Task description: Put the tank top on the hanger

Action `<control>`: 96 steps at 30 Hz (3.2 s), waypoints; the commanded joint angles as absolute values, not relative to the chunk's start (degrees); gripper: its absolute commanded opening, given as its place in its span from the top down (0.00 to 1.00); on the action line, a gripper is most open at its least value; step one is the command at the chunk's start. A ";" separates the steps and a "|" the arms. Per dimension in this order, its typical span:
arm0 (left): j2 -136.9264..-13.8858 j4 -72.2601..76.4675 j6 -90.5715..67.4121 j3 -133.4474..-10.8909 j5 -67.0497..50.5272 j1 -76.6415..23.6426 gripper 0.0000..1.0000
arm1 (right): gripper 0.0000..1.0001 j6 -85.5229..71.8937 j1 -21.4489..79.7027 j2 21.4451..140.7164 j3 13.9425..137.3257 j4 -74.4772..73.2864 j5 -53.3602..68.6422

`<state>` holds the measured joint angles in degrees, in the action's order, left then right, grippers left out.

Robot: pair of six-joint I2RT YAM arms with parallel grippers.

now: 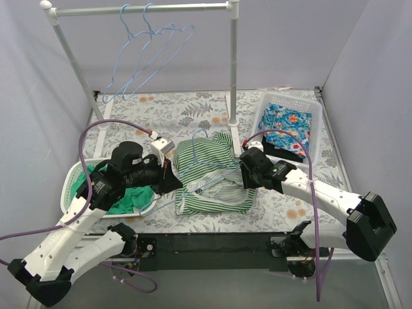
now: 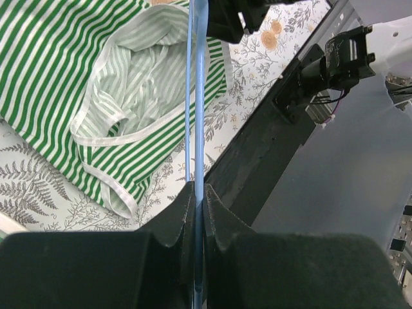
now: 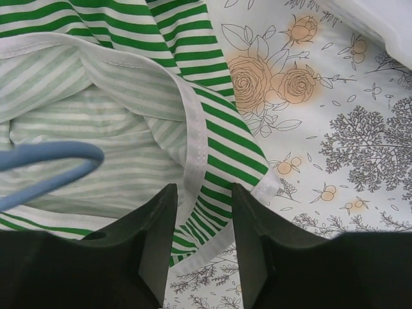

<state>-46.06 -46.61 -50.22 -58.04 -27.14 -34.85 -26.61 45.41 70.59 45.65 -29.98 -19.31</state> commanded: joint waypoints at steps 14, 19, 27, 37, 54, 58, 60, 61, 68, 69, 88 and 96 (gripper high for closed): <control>-54.57 -48.78 -52.03 -58.62 -24.52 -38.67 1.00 | 0.59 -23.47 44.91 69.34 48.43 -27.78 -21.89; -55.46 -47.90 -52.47 -58.62 -23.99 -39.99 1.00 | 0.42 -23.03 45.00 72.06 49.57 -27.07 -21.18; -56.51 -47.02 -52.38 -58.18 -23.82 -41.48 1.00 | 0.41 -22.41 45.09 75.58 52.29 -26.37 -21.62; -56.34 -45.53 -52.38 -56.87 -23.91 -42.36 1.00 | 0.77 -22.50 45.09 76.64 51.50 -28.21 -23.82; -59.33 -37.01 -50.63 -56.25 -29.44 -44.38 1.00 | 0.99 -22.15 45.09 65.40 56.59 -31.03 -22.06; -58.97 -33.58 -50.80 -54.94 -29.79 -44.65 1.00 | 0.99 -21.62 45.09 63.90 58.00 -30.50 -21.62; -59.24 -31.22 -51.24 -54.32 -30.32 -44.74 1.00 | 0.99 -21.45 45.09 62.67 58.18 -29.27 -19.61; -59.41 -30.51 -51.41 -54.06 -30.76 -44.74 1.00 | 0.99 -21.62 45.09 62.32 58.53 -29.01 -18.99; -61.17 -22.78 -54.05 -51.51 -32.69 -44.74 1.00 | 0.99 -21.09 45.09 58.36 58.54 -26.19 -14.69; -61.35 -19.11 -55.79 -50.29 -32.61 -44.82 1.00 | 0.99 -21.18 45.09 57.58 58.45 -25.76 -14.07; -71.01 5.09 -63.72 -44.38 -25.58 -50.71 1.00 | 0.44 -18.54 45.09 44.48 49.05 -17.50 -6.16; -74.53 5.27 -62.93 -46.93 -26.81 -52.38 1.00 | 0.41 -18.11 45.00 49.65 45.70 -10.73 -5.71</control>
<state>-74.17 2.81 -63.46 -44.42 -26.30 -51.35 -19.18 45.08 46.37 47.18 -16.78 -6.44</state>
